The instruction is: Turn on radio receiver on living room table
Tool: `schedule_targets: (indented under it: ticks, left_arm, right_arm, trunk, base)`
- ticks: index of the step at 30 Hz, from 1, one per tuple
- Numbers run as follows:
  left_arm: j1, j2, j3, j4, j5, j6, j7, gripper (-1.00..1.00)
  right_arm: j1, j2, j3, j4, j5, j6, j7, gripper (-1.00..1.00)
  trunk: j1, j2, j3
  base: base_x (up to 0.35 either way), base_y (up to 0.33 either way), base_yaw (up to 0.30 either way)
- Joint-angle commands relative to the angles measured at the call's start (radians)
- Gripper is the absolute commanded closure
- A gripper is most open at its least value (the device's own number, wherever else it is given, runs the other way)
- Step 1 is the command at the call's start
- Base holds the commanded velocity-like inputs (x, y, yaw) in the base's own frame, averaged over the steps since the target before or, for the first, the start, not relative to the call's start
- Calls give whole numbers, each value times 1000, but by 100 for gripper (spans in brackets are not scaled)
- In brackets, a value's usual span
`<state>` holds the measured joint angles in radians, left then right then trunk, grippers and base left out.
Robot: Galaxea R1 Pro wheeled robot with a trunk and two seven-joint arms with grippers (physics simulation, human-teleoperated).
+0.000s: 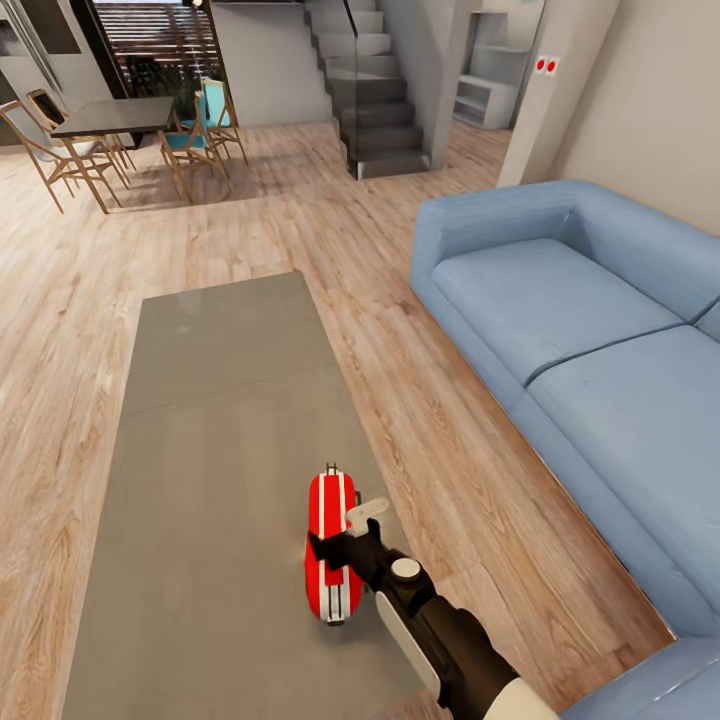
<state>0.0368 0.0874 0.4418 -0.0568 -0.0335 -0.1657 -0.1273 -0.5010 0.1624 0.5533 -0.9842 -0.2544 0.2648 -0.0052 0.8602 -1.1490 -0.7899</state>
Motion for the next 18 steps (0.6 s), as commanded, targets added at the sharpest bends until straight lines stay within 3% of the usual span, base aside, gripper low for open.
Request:
schedule_targets:
  ticks: [1,6,13,18]
  left_arm:
    - [0,0,0,0,0,0,0,-100]
    - [0,0,0,0,0,0,0,-100]
    - [0,1,0,0,0,0,0,-100]
    - [0,0,0,0,0,0,0,-100]
  right_arm:
    - [0,0,8,0,-12,0,0,-100]
    - [-1,0,50,-2,-38,-1,-1,-100]
    - [-1,-2,58,7,-44,-3,-1,-100]
    - [-1,-3,59,15,-45,-10,-1,-100]
  trunk:
    - [0,0,0]
    - [0,0,0]
    - [0,0,0]
    - [19,-35,-16]
  base:
    - [0,0,0]
    - [0,0,0]
    - [0,0,0]
    - [0,0,0]
